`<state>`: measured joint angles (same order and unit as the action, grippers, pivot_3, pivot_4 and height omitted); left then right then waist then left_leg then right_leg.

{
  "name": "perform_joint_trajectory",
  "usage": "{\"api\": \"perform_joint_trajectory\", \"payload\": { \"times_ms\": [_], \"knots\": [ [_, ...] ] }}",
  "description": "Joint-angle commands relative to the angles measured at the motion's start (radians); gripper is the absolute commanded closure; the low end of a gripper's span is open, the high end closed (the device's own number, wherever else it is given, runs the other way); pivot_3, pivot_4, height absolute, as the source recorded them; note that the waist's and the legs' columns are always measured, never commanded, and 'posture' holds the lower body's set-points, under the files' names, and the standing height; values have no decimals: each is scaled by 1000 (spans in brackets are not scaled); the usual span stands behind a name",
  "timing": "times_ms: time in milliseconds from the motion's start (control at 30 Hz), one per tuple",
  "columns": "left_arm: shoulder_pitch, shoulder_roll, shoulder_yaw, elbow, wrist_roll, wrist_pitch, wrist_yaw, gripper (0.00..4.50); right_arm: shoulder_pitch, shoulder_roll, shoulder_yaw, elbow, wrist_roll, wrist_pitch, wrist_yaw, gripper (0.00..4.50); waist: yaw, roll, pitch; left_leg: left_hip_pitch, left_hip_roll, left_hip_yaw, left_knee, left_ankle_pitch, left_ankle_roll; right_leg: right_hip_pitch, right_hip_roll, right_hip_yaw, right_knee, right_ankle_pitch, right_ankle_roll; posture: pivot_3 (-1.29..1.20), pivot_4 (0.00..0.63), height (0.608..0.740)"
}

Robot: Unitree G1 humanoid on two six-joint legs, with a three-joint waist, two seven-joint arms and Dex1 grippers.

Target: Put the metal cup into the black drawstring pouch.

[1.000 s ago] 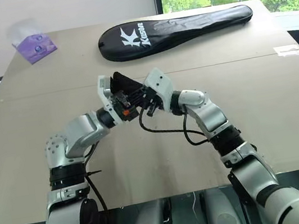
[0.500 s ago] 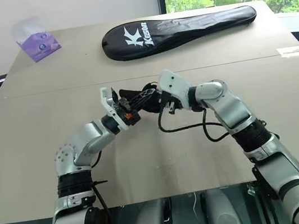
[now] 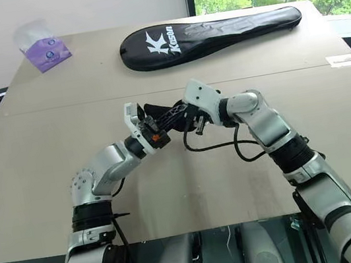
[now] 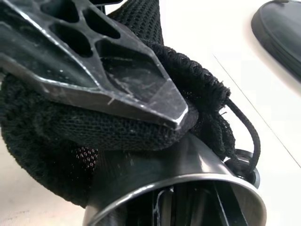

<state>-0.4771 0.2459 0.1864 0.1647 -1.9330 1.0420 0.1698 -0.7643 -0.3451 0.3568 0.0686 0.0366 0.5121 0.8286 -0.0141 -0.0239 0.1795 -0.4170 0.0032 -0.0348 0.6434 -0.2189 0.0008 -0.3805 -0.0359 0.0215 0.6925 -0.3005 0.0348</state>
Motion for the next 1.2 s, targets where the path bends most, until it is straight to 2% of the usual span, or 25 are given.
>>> {"api": "perform_joint_trajectory", "payload": {
  "times_ms": [33, 233, 367, 567, 667, 767, 967, 1200],
  "knots": [
    [12, -15, 2, -46, -36, -9, -16, 4500, -46, -34, 0, -35, -7, -10, 46, 4475, 0, 0, 0, 0, 0, 0, 0, 0, 0, 0, 0, 0, 0, 0, 0, 0, 150, 740],
    [1, -54, 12, -51, -39, -30, -20, 4500, -43, -173, 11, -138, 2, 22, 172, 4475, 4, 0, 0, -1, 0, -1, 0, 0, 0, 0, 0, -1, -1, 0, 0, 0, 150, 740],
    [-1, -47, 8, -40, -35, -32, -24, 4500, -3, -247, -52, -208, 43, 98, 187, 4475, 3, 0, 0, -1, 0, -1, 0, 0, 0, 0, 0, 0, -2, 0, 0, 0, 150, 740],
    [-22, -29, 1, -14, -20, -16, -38, 4500, 76, -264, -148, -288, 131, 225, 151, 4475, 2, 0, 0, -1, 0, -1, 0, 0, 0, 1, -1, 0, -2, 0, 0, 0, 150, 740],
    [-40, -14, -4, 5, -5, -2, -47, 4500, 132, -267, -201, -336, 160, 278, 104, 3682, 4, 0, 0, -1, 0, -1, 0, 0, 0, 1, -1, 0, -2, 0, 0, 0, 150, 740],
    [-55, -5, -6, 22, 5, 11, -53, 4500, 198, -237, -305, -409, 223, 390, 28, 2229, 5, 0, 0, -1, 0, -1, 0, 0, 0, 1, -1, 0, -2, 0, 0, 0, 150, 740],
    [-84, 21, -5, 53, 13, 43, -61, 4500, 319, -216, -481, -606, 408, 583, -32, 2229, 3, 0, 0, -1, 0, -1, 0, 0, 0, 1, 0, -1, -3, 0, 0, 0, 150, 740],
    [-116, 38, -2, 85, 23, 73, -65, 4500, 277, -47, -412, -677, 465, 644, -207, 2229, -1, 0, 0, 0, 1, 0, -1, 0, 0, 0, 2, 0, -2, 0, 0, 0, 150, 740]
  ]
}}
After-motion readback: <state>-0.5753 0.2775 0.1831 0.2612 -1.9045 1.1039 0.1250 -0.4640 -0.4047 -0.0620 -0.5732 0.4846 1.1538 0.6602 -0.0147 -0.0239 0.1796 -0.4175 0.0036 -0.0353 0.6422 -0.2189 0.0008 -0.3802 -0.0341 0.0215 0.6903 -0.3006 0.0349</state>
